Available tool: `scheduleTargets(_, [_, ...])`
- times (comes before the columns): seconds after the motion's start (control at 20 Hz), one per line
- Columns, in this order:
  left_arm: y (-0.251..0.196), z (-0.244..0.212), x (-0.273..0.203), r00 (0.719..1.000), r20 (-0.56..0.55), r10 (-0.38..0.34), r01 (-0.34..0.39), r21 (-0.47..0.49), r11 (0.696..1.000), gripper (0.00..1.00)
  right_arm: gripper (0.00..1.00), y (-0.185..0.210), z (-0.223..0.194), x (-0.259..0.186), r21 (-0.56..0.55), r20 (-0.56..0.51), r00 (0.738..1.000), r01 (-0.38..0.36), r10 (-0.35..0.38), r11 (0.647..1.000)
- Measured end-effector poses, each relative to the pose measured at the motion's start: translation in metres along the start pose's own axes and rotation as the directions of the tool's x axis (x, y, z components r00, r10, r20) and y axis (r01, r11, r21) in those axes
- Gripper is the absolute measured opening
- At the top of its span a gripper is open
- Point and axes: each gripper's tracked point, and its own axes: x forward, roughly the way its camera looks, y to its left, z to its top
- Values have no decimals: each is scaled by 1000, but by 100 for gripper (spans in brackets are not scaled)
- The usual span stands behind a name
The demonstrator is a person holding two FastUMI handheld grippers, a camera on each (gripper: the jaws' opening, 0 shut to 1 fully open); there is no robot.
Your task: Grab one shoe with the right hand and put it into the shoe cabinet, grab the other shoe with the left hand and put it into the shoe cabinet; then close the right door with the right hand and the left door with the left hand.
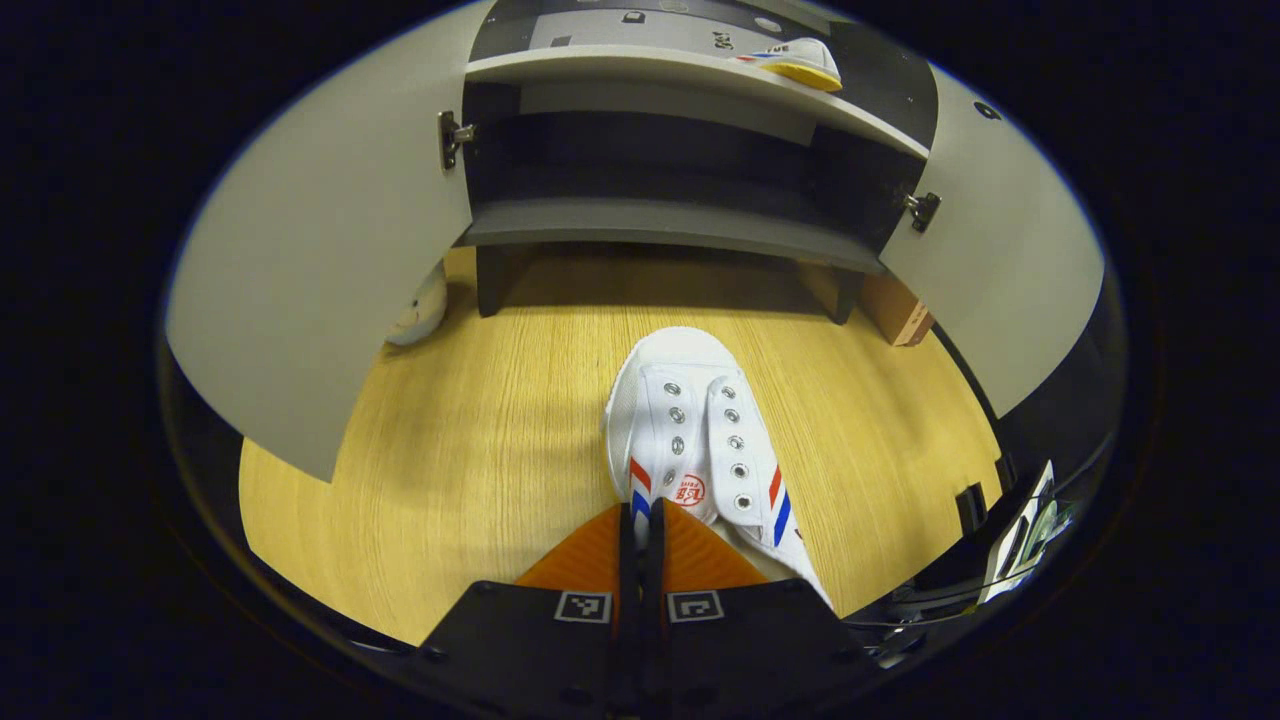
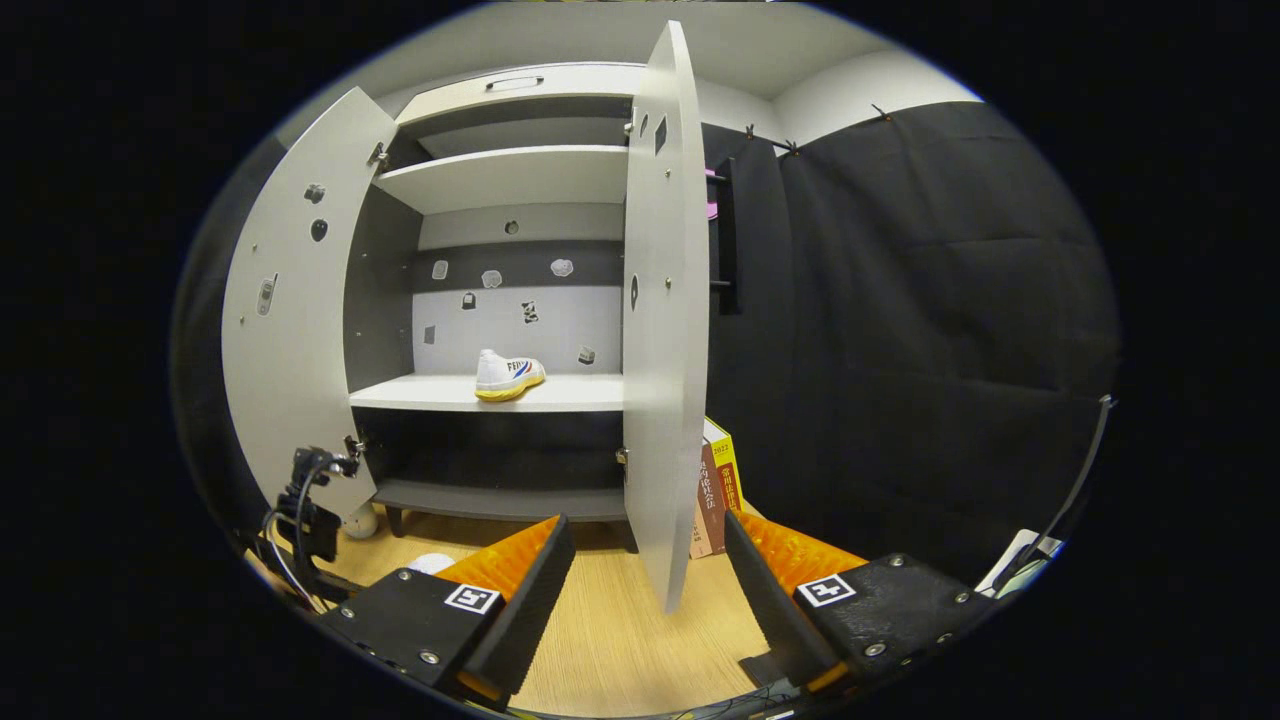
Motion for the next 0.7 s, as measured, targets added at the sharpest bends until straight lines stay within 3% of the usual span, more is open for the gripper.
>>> scheduleTargets(0.7, [26,74,-66,971,232,-61,65,-11,998,6,92,-8,6,3,38,11,1000,-20,20,999])
